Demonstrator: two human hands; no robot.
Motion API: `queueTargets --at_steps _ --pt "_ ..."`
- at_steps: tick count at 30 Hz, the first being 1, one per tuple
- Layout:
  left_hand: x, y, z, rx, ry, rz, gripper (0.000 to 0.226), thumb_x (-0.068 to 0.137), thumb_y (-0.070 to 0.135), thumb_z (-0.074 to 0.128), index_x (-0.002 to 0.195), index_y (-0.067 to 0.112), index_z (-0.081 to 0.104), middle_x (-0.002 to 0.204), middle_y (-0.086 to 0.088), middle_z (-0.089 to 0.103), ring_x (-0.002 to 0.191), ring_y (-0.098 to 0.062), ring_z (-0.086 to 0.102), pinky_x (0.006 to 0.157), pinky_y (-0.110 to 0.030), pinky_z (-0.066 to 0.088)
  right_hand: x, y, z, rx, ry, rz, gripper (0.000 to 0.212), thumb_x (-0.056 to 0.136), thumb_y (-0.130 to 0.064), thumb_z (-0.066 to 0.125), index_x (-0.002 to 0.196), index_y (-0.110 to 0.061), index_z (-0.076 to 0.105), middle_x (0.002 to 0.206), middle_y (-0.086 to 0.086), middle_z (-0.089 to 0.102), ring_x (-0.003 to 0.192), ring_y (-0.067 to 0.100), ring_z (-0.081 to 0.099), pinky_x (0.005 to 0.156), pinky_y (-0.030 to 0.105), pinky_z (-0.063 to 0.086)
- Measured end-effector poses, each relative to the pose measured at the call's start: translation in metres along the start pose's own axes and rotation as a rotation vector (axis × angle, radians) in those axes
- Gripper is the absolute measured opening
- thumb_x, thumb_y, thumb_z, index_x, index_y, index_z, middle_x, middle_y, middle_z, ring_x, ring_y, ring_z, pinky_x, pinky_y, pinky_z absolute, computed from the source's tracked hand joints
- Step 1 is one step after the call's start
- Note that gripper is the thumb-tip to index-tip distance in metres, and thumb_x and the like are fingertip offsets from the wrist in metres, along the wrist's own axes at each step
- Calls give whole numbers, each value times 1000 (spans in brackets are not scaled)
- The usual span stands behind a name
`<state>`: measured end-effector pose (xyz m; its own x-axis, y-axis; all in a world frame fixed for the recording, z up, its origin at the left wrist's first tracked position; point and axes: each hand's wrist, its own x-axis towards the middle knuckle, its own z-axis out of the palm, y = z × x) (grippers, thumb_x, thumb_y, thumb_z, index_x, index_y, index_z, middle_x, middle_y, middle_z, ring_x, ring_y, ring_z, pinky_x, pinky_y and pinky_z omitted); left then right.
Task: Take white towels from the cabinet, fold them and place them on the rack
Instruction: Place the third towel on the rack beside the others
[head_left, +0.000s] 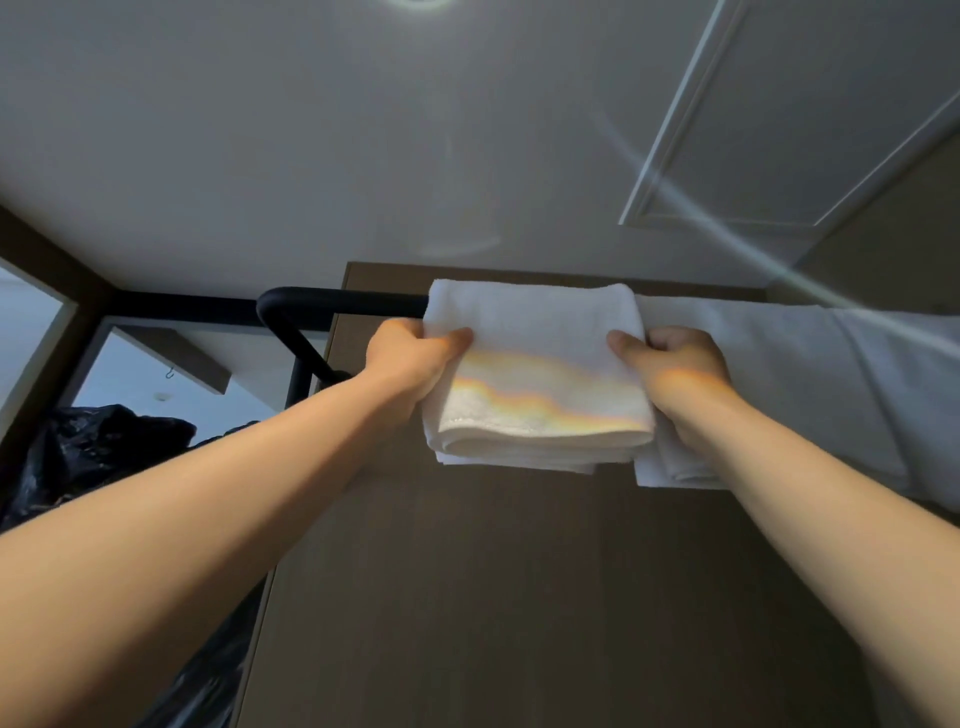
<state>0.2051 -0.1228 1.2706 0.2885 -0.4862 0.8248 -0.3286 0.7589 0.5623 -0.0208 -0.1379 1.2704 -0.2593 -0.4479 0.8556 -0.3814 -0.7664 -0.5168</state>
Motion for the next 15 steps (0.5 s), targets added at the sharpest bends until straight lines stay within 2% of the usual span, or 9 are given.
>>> queueTargets --at_steps 3,5,7,11,15 --pt "12 11 5 -4 62 44 24 84 31 74 94 11 66 90 -4 68 81 -22 67 68 -29 54 15 -6 2 -58 45 -71 29 89 -38 66 73 -14 68 79 4 71 78 25 68 74 34 52" --pt "19 15 9 -7 76 34 36 83 31 75 107 6 65 97 -6 69 85 -24 67 74 -31 53 25 -8 3 -107 52 -85 28 89 -38 65 78 -12 70 87 8 73 85 28 68 78 35 51" --pt "21 12 12 -12 77 29 39 83 30 75 110 4 65 100 -8 70 89 -26 68 80 -33 55 30 -7 5 -172 44 -74 32 89 -40 64 80 -10 70 94 13 73 90 31 68 78 35 50" --pt "15 -1 14 -24 46 -17 32 84 37 73 99 10 65 91 -4 68 80 -21 67 72 -31 53 26 2 5 -289 29 -66 40 91 -47 58 78 -9 66 94 17 70 90 36 65 78 38 49" --pt "4 -11 10 19 1 -55 32 83 50 68 83 18 65 84 1 68 75 -16 66 62 -26 49 14 9 -2 -269 -17 -4 52 91 -55 55 98 -6 70 100 14 70 96 34 64 86 41 52"
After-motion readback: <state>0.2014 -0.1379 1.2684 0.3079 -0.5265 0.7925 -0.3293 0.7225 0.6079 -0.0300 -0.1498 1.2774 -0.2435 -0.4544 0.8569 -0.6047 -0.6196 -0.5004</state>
